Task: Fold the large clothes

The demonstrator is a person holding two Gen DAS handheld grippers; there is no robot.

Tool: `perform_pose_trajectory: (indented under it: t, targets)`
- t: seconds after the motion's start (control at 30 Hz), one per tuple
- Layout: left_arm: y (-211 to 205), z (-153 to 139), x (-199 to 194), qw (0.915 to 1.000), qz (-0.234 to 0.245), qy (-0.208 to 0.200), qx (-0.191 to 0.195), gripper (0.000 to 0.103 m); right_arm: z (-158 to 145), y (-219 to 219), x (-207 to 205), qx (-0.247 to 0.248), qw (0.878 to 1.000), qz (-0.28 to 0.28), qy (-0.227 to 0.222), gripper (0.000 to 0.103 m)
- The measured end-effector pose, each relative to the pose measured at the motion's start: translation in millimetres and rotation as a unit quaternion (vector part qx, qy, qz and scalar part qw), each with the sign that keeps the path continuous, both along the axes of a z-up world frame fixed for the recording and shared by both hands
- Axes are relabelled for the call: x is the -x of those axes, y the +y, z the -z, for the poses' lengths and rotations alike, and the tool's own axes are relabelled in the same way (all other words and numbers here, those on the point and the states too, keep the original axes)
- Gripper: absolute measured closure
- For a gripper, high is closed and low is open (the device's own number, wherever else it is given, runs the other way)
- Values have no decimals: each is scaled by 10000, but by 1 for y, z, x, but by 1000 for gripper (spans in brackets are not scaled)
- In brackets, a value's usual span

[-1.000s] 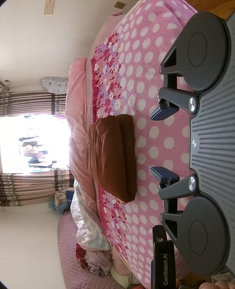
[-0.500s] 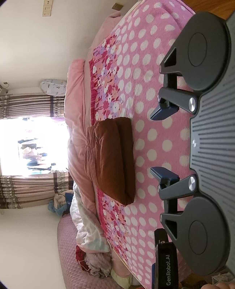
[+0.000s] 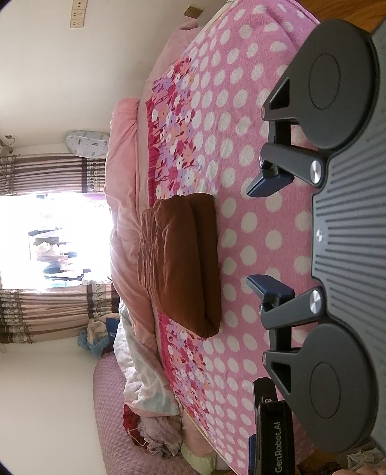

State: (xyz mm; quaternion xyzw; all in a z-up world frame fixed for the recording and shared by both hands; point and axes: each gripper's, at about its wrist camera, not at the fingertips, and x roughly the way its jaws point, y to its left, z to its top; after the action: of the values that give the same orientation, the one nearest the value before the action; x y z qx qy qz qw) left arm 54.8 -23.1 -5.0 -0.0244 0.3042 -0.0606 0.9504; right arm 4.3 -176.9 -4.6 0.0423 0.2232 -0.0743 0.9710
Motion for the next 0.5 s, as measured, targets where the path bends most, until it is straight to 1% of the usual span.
perform_pose_trajectory:
  t: [0.5]
  targets:
    - [-1, -1, 2, 10000, 34, -10, -50, 5, 0, -3, 1, 4, 10000, -1, -10, 32]
